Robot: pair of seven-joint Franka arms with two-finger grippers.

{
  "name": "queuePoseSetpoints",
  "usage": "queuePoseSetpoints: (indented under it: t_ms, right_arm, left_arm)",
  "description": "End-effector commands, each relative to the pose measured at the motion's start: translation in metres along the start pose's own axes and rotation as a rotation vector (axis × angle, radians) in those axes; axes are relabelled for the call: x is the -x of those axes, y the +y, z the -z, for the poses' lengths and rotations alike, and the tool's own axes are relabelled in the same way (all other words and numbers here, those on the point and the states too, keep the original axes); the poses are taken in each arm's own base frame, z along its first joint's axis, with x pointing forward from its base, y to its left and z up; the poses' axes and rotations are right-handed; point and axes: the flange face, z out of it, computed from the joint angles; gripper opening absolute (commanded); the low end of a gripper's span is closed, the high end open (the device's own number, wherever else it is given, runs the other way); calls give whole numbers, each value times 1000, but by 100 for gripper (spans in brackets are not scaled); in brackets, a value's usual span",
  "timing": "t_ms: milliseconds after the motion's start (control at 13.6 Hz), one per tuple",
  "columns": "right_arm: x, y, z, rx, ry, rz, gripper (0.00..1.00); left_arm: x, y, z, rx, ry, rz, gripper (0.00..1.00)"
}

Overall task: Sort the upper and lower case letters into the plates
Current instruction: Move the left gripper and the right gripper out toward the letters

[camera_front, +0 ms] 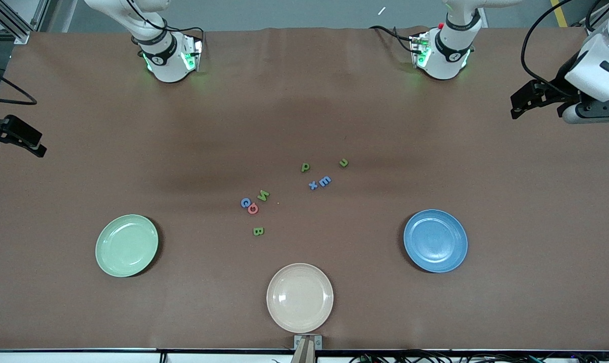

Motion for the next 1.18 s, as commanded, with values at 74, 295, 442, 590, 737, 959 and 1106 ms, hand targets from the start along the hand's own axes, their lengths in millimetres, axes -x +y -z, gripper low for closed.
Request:
queuePoseSetpoints:
  t_ms: [74, 295, 442, 590, 737, 959, 1106]
  right_arm:
    - [0, -2, 1, -9, -7, 6, 100]
    - [-1, -4, -2, -10, -11, 9, 100]
    - [-4, -19, -15, -9, -32, 23, 100]
    - [-11, -28, -30, -10, -49, 28, 100]
    - [-19, -37, -50, -27, -71, 24, 100]
    - [-49, -79, -116, -142, -83, -15, 100]
    - [-55, -132, -157, -129, -83, -72, 100]
  left_arm:
    - [6, -3, 8, -19, 14, -24, 100]
    - [3, -6, 13, -19, 26, -31, 100]
    - [-19, 1, -2, -14, 3, -28, 100]
    - [-33, 43, -31, -7, -26, -90, 100]
    - [-49, 89, -66, 3, -30, -85, 100]
    - [-67, 165, -138, 7, -81, 47, 100]
    - [-76, 223, -189, 34, -56, 193, 100]
